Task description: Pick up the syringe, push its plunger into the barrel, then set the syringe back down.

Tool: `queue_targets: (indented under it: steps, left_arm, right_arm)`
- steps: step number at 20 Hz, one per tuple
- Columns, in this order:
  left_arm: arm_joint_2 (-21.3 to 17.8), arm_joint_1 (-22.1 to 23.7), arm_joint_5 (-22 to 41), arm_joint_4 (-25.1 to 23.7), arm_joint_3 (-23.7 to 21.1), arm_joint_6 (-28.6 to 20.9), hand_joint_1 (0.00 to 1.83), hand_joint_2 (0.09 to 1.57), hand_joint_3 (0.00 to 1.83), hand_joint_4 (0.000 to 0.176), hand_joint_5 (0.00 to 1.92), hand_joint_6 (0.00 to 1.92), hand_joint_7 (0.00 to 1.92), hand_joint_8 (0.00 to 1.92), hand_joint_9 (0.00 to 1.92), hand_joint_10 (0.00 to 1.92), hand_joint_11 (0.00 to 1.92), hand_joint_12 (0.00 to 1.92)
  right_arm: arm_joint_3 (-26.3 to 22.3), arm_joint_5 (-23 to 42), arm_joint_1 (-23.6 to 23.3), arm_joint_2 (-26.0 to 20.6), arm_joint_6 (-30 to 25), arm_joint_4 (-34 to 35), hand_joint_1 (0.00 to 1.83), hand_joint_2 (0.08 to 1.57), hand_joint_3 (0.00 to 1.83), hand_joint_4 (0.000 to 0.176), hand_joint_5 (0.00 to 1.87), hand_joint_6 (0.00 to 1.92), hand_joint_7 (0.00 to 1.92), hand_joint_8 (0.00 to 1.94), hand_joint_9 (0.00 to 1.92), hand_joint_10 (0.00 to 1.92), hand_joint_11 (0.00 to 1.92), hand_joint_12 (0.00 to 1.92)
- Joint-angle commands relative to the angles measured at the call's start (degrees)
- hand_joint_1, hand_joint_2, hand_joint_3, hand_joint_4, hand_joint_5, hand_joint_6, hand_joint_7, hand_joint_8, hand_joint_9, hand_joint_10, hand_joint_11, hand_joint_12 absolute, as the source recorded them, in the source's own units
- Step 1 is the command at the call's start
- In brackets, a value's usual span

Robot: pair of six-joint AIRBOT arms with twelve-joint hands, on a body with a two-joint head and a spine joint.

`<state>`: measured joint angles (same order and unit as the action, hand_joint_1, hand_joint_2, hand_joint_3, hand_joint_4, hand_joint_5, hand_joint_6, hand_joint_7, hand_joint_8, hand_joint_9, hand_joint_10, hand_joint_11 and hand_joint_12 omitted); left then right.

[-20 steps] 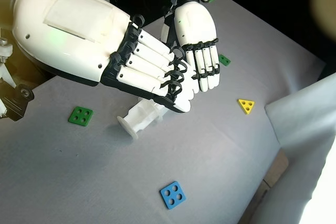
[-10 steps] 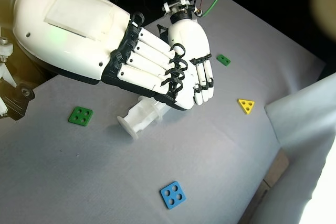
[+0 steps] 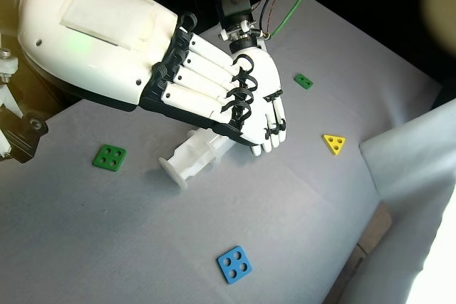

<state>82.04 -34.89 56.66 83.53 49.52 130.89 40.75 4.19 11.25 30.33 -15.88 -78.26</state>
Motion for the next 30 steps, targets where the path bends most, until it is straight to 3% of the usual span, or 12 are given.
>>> queue_targets:
  steps: [1,5,8,18,19,22,23,24,25,28,29,30]
  left_arm:
    - [0.6,0.21,2.28,-4.21,0.3,0.25,1.15,0.92,0.0,0.0,0.06,0.01,0.05,0.0,0.06,0.0,0.0,0.4]
    - [1.62,0.57,2.49,-4.31,0.97,0.05,1.18,0.92,0.0,0.0,0.06,0.0,0.04,0.0,0.05,0.0,0.0,0.37]
    - [2.29,0.53,2.49,-5.06,2.07,0.08,1.19,0.92,0.0,0.0,0.06,0.0,0.05,0.0,0.06,0.0,0.0,0.4]
    - [2.15,0.29,2.59,-4.85,3.16,0.21,1.19,0.94,0.0,0.0,0.07,0.0,0.08,0.0,0.09,0.0,0.0,0.44]
    - [2.13,0.14,2.59,-4.89,3.23,0.31,1.13,0.97,0.0,0.0,0.22,0.01,0.27,0.01,0.27,0.01,0.06,0.59]
    - [2.01,0.01,2.59,-4.89,3.38,0.43,1.21,1.06,0.0,0.0,0.7,0.02,0.82,0.02,0.82,0.04,0.47,0.61]
    - [1.98,0.0,2.59,-4.89,3.45,0.43,1.23,1.12,0.01,0.0,0.75,0.99,1.03,0.71,1.0,0.01,0.59,0.67]
    - [1.97,-0.03,2.59,-4.89,3.5,0.43,1.34,1.17,0.0,0.0,0.76,1.15,0.98,0.94,0.88,1.03,0.63,0.75]
    - [1.99,-0.11,2.59,-4.96,3.61,0.43,1.36,1.13,0.0,0.0,0.92,1.01,0.97,0.97,0.87,1.22,0.67,0.91]
    - [2.03,-0.45,2.73,-4.94,3.72,0.43,1.37,1.12,0.0,0.0,0.96,1.06,0.93,1.03,0.86,1.2,0.7,1.04]
    - [2.04,-0.5,2.75,-4.94,3.72,0.43,1.46,1.13,0.01,0.0,0.93,1.09,0.93,1.07,0.89,1.16,0.64,1.42]
    - [2.01,-0.57,2.75,-4.89,3.72,0.41,1.46,1.13,0.01,0.0,0.93,1.09,0.93,1.07,0.89,1.16,0.64,1.42]
  right_arm:
    - [-0.18,1.48,-0.83,0.02,-0.02,0.59,0.0,1.35,0.0,0.0,0.17,0.0,0.14,0.0,0.12,0.0,0.0,0.31]
    - [-0.19,1.48,-0.82,0.02,-0.02,0.59,0.0,1.35,0.0,0.0,0.17,0.0,0.13,0.0,0.11,0.01,0.0,0.29]
    - [-0.33,1.48,-0.81,0.02,-0.04,0.59,0.0,1.35,0.0,0.0,0.18,0.0,0.16,0.0,0.15,0.01,0.0,0.37]
    - [-0.72,1.48,-0.8,0.01,-0.03,0.59,0.0,1.35,0.0,0.0,0.17,0.0,0.14,0.0,0.12,0.0,0.0,0.31]
    - [-0.72,1.48,-0.79,0.01,-0.03,0.59,0.0,1.35,0.0,0.0,0.18,0.0,0.15,0.0,0.13,0.0,0.0,0.33]
    - [-0.72,1.48,-0.79,0.0,-0.03,0.59,0.0,1.35,0.0,0.0,0.19,0.0,0.16,0.0,0.15,0.01,0.0,0.36]
    - [-0.72,1.48,-0.8,0.0,-0.03,0.59,0.0,1.35,0.0,0.0,0.19,0.0,0.16,0.0,0.14,0.0,0.0,0.36]
    - [-0.72,1.48,-0.8,0.0,-0.03,0.59,0.0,1.35,0.0,0.0,0.2,0.01,0.17,0.0,0.15,0.01,0.0,0.36]
    - [-0.73,1.48,-0.79,0.0,-0.03,0.59,0.0,1.35,0.0,0.0,0.19,0.0,0.15,0.0,0.13,0.0,0.0,0.34]
    - [-0.94,1.19,-0.81,-0.02,-0.81,0.6,0.0,1.35,0.0,0.0,0.16,0.0,0.13,0.0,0.11,0.0,0.0,0.28]
    - [-0.95,0.98,-0.82,-0.02,-1.31,0.6,0.0,1.35,0.0,0.0,0.16,0.0,0.13,0.0,0.11,0.0,0.0,0.3]
    - [-0.94,0.19,-0.9,-0.04,-3.43,0.6,0.0,1.35,0.0,0.0,0.16,0.0,0.13,0.0,0.11,0.0,0.0,0.3]
